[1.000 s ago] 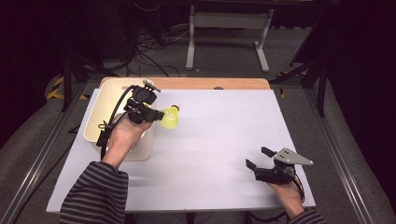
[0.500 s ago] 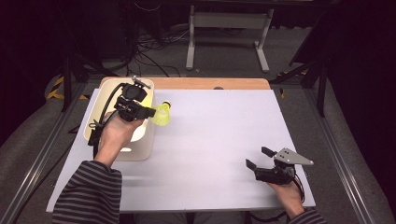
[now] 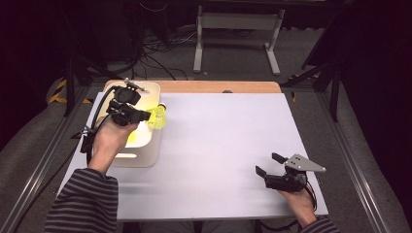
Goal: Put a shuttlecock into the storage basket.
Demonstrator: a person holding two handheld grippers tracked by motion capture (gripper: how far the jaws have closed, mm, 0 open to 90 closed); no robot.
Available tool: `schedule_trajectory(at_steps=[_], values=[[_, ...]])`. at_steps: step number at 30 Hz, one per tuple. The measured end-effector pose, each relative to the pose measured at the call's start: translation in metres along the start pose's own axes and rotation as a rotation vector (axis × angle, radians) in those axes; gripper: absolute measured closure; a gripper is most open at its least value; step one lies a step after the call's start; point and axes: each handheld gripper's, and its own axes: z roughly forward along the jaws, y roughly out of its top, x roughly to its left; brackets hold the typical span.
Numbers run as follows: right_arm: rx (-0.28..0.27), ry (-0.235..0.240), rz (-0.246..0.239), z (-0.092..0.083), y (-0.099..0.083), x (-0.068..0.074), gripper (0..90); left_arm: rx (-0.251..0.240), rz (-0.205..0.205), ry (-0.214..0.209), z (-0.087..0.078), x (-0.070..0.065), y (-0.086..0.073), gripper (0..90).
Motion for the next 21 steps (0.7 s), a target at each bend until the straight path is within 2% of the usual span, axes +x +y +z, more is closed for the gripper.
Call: schedule_trajectory(at_steps=[7, 21], values=[[-0.002, 0.001, 0.000, 0.000, 0.000, 0.000, 17.9, 0.005, -0.010, 0.030, -0.001, 0.009, -0.004, 89.7], [-0.001, 0.001, -0.001, 0.000, 0.000, 0.001, 17.4, 0.014, -0.074, 0.086, -0.001, 0.035, -0.015, 89.5]])
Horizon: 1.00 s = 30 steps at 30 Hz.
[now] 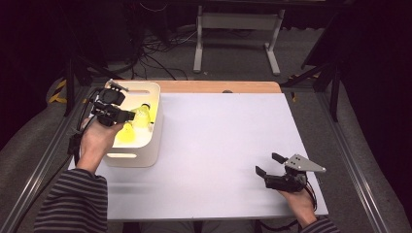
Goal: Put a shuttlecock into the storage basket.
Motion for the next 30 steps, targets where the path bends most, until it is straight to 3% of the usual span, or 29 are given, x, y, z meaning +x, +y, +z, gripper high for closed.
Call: schedule_trajectory(at_steps=[20, 30], values=[[0.005, -0.002, -0.001, 0.000, 0.000, 0.000, 17.3, 0.026, -0.056, 0.042, 0.020, 0.019, 0.000, 89.1], [0.011, 0.001, -0.006, 0.001, 0.000, 0.001, 17.4, 0.063, -0.055, 0.060, 0.035, 0.022, 0.005, 89.0]])
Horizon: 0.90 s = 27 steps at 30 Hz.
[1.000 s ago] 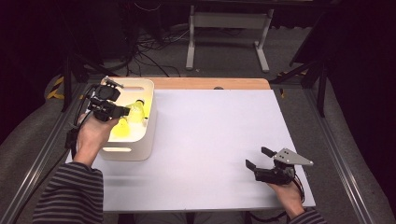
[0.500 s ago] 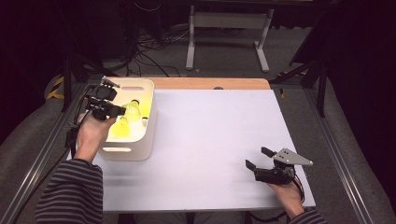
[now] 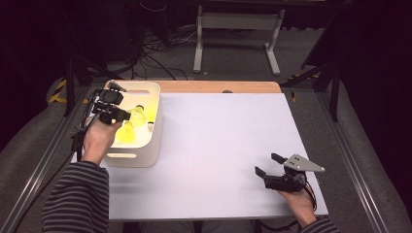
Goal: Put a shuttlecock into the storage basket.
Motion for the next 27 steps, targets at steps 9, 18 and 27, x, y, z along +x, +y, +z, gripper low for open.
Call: schedule_trajectory(at_steps=[9, 18, 27], values=[[0.001, 0.004, -0.002, 0.000, 0.000, 0.000, 17.4, 0.040, -0.004, 0.004, 0.015, -0.002, 0.007, 88.9], [0.002, 0.005, -0.003, 0.000, 0.000, 0.000, 17.3, 0.060, -0.011, 0.007, 0.024, 0.000, 0.009, 88.9], [0.004, 0.003, -0.007, 0.001, 0.000, 0.000, 17.3, 0.081, -0.013, -0.025, 0.026, -0.001, 0.008, 74.3]])
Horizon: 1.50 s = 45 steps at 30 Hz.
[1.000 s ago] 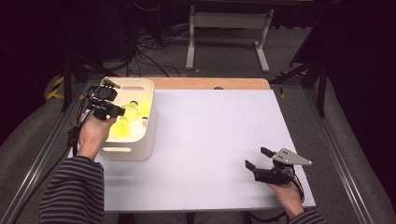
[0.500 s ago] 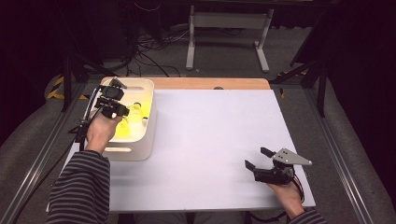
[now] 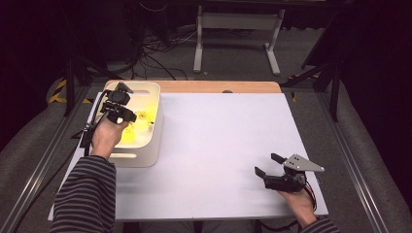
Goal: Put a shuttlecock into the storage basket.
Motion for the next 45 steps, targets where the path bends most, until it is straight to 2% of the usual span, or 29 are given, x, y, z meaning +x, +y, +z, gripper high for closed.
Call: schedule_trajectory(at_steps=[1, 6, 11, 12, 14, 22, 30, 37, 45], values=[[0.001, -0.001, -0.001, 0.000, 0.000, 0.000, 17.4, -0.004, 0.010, 0.003, 0.000, -0.001, 0.000, 69.3], [-0.001, -0.001, -0.002, 0.000, 0.000, 0.000, 17.5, -0.015, -0.004, -0.021, -0.005, -0.001, -0.002, 55.6], [0.002, 0.000, -0.003, 0.000, 0.000, 0.000, 17.4, -0.030, -0.009, -0.026, -0.011, -0.001, -0.004, 47.1], [0.002, 0.000, -0.003, 0.000, 0.000, 0.000, 17.4, -0.027, -0.009, -0.042, -0.011, -0.001, -0.004, 46.2], [0.002, 0.001, -0.005, 0.000, 0.000, 0.001, 17.4, -0.021, 0.008, -0.036, -0.013, -0.004, -0.004, 43.8], [0.008, 0.003, -0.007, 0.001, 0.000, 0.001, 17.4, -0.044, 0.024, -0.065, -0.022, -0.009, -0.005, 40.4], [0.007, 0.002, -0.005, 0.001, 0.000, 0.001, 17.4, -0.074, 0.029, -0.072, -0.030, -0.014, -0.005, 38.7], [0.006, 0.002, -0.003, 0.001, 0.000, 0.000, 17.4, -0.078, 0.044, -0.076, -0.031, -0.021, -0.003, 38.6], [0.007, 0.002, -0.003, 0.001, 0.000, 0.001, 17.4, -0.090, 0.079, -0.084, -0.037, -0.032, -0.002, 37.8]])
